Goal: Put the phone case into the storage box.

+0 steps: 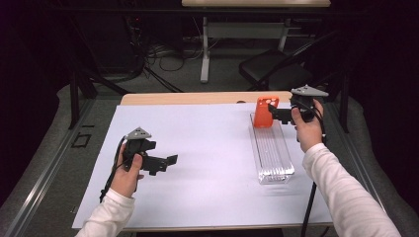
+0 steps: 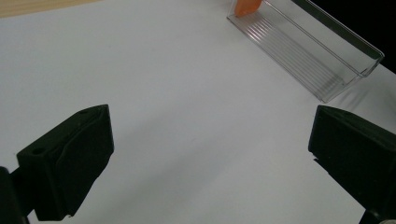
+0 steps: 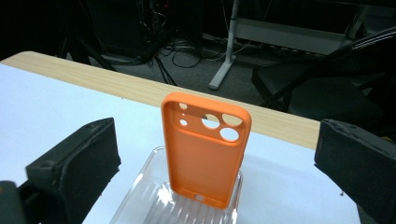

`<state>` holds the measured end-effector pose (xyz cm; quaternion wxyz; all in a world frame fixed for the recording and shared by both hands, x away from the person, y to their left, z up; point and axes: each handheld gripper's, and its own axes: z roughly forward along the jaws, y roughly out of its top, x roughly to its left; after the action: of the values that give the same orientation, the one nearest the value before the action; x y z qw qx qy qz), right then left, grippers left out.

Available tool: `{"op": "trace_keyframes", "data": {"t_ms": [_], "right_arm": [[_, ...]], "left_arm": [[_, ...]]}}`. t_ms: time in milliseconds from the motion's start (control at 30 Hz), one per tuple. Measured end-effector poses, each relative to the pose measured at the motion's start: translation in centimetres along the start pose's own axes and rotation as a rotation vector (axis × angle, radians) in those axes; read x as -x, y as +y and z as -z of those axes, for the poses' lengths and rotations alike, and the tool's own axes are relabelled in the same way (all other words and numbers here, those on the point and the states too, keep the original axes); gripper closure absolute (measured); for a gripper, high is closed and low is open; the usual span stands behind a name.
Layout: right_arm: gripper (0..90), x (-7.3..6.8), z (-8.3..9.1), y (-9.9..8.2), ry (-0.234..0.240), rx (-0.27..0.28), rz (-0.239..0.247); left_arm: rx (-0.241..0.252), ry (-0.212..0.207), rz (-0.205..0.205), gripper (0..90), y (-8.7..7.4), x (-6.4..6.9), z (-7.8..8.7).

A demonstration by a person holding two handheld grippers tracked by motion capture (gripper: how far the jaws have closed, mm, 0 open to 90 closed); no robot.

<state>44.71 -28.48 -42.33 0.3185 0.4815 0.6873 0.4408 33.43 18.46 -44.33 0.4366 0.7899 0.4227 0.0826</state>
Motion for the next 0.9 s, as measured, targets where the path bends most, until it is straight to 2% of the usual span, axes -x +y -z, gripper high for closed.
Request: {"op": "trace_keyframes", "data": {"t_ms": [300, 600, 900], "right_arm": [[0.0, -0.9, 1.3, 0.1, 0.015, 0.006, 0.021], [0.0, -2.0, 3.3, -0.2, 0.06, 0.021, 0.045], [0.0, -4.2, 5.3, -0.8, 0.117, 0.021, 0.067]], "left_arm": [[0.009, -0.018, 0.003, 0.3, 0.2, -0.3, 0.2], [0.007, -0.023, 0.005, 0.4, 0.3, -0.7, 0.4], [0.021, -0.033, -0.007, 0.3, 0.0, -0.6, 0.9]]}}
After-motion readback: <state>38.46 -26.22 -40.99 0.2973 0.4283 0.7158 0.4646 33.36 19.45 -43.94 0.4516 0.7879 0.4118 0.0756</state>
